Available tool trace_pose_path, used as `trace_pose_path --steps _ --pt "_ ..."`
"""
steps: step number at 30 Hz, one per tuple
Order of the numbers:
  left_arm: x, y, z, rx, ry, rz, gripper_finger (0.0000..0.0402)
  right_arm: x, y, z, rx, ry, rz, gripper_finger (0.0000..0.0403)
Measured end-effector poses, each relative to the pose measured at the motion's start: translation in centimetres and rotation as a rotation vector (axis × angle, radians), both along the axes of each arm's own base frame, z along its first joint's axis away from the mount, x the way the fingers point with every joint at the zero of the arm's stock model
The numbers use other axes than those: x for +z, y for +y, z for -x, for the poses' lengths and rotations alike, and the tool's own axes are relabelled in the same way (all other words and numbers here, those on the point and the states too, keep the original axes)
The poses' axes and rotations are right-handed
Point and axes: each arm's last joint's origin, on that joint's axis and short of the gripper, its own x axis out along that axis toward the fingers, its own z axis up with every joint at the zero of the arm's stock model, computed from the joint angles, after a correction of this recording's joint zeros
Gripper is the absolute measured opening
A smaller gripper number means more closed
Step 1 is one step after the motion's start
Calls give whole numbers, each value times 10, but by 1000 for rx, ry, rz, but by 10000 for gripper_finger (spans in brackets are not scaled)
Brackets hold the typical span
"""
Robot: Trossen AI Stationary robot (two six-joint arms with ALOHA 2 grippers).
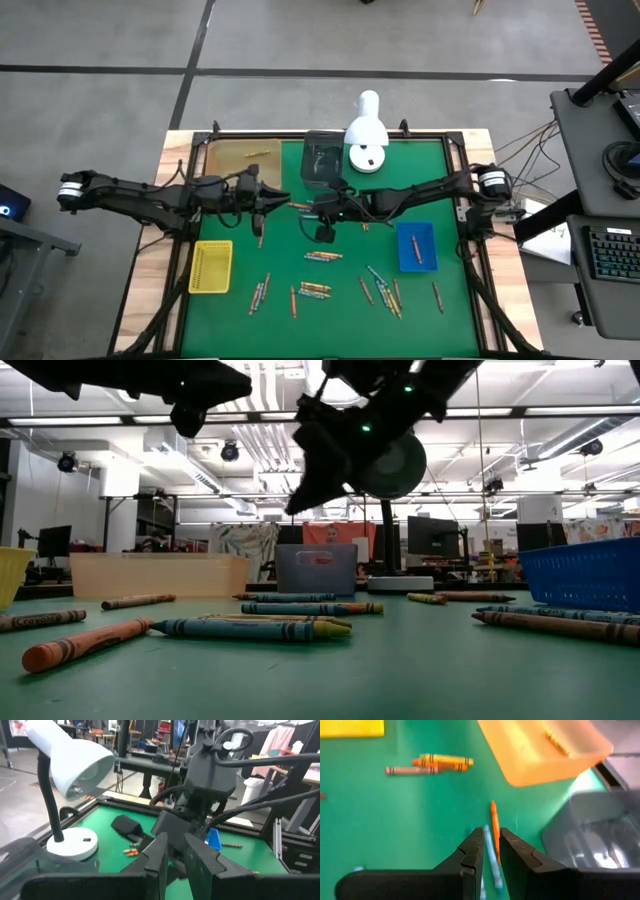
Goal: Sort crayons
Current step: Put the blue crayon into the yellow bin
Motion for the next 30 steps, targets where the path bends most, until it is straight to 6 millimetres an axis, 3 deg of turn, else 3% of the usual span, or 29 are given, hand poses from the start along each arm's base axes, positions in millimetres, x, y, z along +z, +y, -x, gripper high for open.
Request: trace_pose_path --steps 9,19,30 --pt "4 1 5 40 -17 -5 43 -8 -5 -29 36 96 52 52" --pt "7 2 11 41 -18 -5 43 -26 -2 -22 46 342 -10 52" --pt "5 2 10 41 -8 -1 43 -49 -4 -30 63 355 -31 81"
